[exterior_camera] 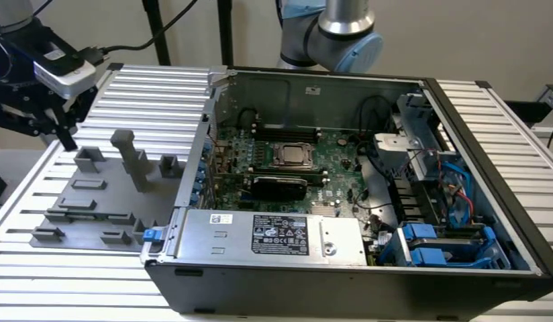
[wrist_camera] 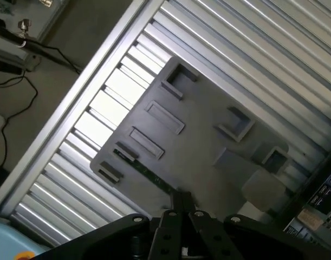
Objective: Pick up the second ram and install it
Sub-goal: 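Pick up the second ram and move it above second insertion slot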
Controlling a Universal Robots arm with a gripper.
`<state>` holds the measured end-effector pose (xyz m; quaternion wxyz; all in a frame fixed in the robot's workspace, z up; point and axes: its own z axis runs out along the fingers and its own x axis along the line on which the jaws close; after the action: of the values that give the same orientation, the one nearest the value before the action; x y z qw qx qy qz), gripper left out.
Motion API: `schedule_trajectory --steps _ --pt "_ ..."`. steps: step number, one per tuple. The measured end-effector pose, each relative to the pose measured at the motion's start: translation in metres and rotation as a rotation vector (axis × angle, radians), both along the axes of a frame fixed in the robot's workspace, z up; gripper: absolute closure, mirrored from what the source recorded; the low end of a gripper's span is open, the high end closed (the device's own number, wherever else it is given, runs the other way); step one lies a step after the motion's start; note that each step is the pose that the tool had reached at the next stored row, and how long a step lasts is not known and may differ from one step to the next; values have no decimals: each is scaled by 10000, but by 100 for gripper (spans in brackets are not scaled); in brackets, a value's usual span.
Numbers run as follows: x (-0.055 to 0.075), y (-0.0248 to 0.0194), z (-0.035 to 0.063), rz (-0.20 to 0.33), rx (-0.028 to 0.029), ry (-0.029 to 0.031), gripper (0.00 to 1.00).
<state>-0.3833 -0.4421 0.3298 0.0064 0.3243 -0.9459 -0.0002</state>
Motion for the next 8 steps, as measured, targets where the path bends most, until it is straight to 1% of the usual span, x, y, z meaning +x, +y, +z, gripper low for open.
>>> schedule_trajectory --steps 8 --pt "0 0 -66 1444 0 0 89"
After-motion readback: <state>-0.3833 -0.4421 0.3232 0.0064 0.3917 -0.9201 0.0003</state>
